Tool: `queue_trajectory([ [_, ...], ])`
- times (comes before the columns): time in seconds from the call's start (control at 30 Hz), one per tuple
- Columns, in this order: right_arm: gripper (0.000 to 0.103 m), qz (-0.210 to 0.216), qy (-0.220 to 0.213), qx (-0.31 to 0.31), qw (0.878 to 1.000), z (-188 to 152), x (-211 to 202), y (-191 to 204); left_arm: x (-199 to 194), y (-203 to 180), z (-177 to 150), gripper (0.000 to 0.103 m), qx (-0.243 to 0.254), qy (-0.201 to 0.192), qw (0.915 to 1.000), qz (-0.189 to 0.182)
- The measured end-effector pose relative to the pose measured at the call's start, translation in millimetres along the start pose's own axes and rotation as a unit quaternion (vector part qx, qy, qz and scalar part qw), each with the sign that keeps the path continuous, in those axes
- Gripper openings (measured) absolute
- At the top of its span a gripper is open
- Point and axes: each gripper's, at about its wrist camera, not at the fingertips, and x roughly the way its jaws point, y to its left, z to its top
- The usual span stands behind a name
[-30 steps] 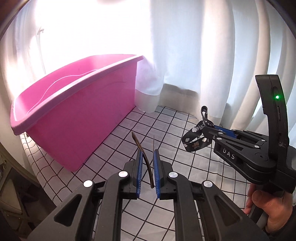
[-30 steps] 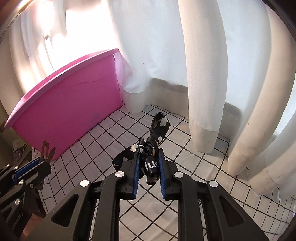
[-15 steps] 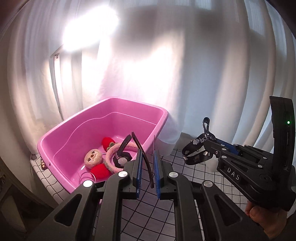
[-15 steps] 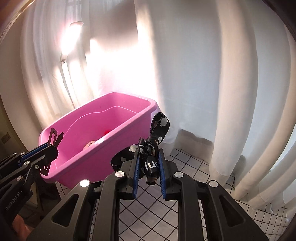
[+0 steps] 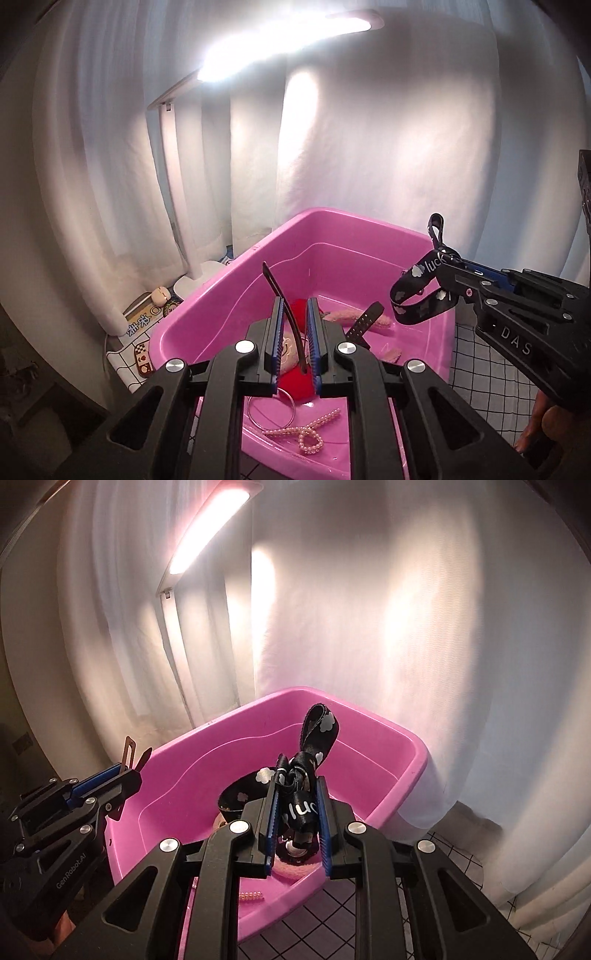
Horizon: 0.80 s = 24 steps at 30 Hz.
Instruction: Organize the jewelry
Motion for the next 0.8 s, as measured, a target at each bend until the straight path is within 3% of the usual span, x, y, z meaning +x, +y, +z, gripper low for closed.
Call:
queue_trajectory([
  [0.3,0.019,-0.024,0.059,-0.006,0.998,5,55,12,34,18,-6,0.017,-0.008,0.036,0.9993,0.009],
  [0.37,0.025,-0.038,0.071,-0.013,0.997,4,61,13,40,20,-6,0.021,-0.012,0.043,0.9989,0.012],
  [0.43,0.052,-0.064,0.071,-0.031,0.995,5,64,17,43,23,-6,0.045,-0.019,0.047,0.9985,0.018],
  [0.47,0.058,-0.07,0.071,-0.035,0.994,6,64,18,42,25,-6,0.075,-0.023,0.045,0.9984,0.024],
  [0.5,0.063,-0.073,0.07,-0.036,0.994,7,63,19,40,27,-6,0.089,-0.027,0.036,0.9985,0.03],
  [0.6,0.063,-0.076,0.069,-0.029,0.994,11,62,15,36,29,-3,0.09,-0.021,0.025,0.9984,0.047],
  [0.8,0.063,-0.074,0.076,0.006,0.994,11,59,4,43,32,-3,0.095,-0.015,0.058,0.9965,0.058],
])
